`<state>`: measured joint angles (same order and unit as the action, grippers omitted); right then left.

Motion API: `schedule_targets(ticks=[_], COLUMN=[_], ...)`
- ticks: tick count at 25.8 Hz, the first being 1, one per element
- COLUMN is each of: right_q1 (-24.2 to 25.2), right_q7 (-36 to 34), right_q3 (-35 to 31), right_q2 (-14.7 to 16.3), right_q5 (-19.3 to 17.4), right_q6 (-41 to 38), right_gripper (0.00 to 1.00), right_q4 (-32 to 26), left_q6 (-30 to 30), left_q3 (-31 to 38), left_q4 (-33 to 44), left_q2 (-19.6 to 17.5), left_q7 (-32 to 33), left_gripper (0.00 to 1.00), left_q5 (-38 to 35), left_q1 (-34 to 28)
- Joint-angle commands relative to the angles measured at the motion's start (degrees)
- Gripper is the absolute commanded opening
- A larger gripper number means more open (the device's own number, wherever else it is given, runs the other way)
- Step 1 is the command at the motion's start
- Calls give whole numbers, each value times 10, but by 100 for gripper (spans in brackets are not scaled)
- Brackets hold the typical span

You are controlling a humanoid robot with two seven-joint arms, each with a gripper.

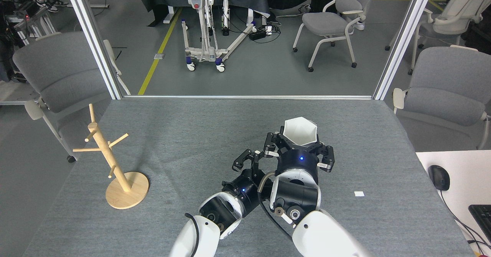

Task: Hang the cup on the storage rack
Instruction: 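Grasp the white cup with the left gripper beside the right gripper, then release the cup from the right gripper and withdraw it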

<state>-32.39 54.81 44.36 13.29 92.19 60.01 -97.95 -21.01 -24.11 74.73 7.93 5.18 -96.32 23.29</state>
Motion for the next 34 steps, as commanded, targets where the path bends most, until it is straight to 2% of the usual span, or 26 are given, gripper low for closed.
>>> schedule_targets(ticks=[1, 13, 14, 16, 18, 19, 24, 27, 28, 29, 30, 31, 34], right_q1=[0, 2, 1, 0, 0, 1, 0, -2, -3, -5, -6, -6, -6], right_q7=[2, 0, 0, 0, 0, 0, 1, -2, -2, -3, -4, -6, -32], right_q3=[6, 26, 29, 37, 40, 40, 45, 44, 44, 44, 43, 42, 35], right_q2=[-6, -19, -19, -19, -21, -26, -32, -31, -31, -32, -32, -34, -41], right_q5=[0, 0, 1, 2, 2, 3, 3, 3, 3, 3, 3, 3, 3], right_q6=[0, 0, 0, 0, 0, 0, 0, 0, 0, 0, 0, 0, 0], right_gripper=[39, 39, 39, 38, 38, 38, 41, 54, 62, 77, 96, 99, 99], right_q4=[5, 30, 30, 31, 34, 36, 43, 44, 49, 58, 67, 74, 79], left_q6=[-18, -18, -17, -21, -38, -54, -67, -67, -67, -68, -68, -68, -68], left_q3=[-3, -7, -8, -16, -17, -17, -16, -16, -15, -14, -14, -14, -14], left_q4=[-6, -80, -81, -79, -75, -73, -74, -75, -75, -75, -75, -76, -77], left_q2=[2, 3, 3, 3, 0, 0, -1, -4, -5, -5, -5, -6, -7], left_q7=[17, 30, 31, 30, 31, 32, 33, 33, 33, 33, 33, 33, 32], left_gripper=[99, 98, 94, 63, 15, 0, 0, 0, 0, 0, 0, 0, 0], left_q5=[25, 90, 90, 90, 90, 88, 86, 86, 86, 86, 86, 86, 86], left_q1=[14, 74, 74, 74, 72, 69, 69, 70, 70, 71, 71, 71, 72])
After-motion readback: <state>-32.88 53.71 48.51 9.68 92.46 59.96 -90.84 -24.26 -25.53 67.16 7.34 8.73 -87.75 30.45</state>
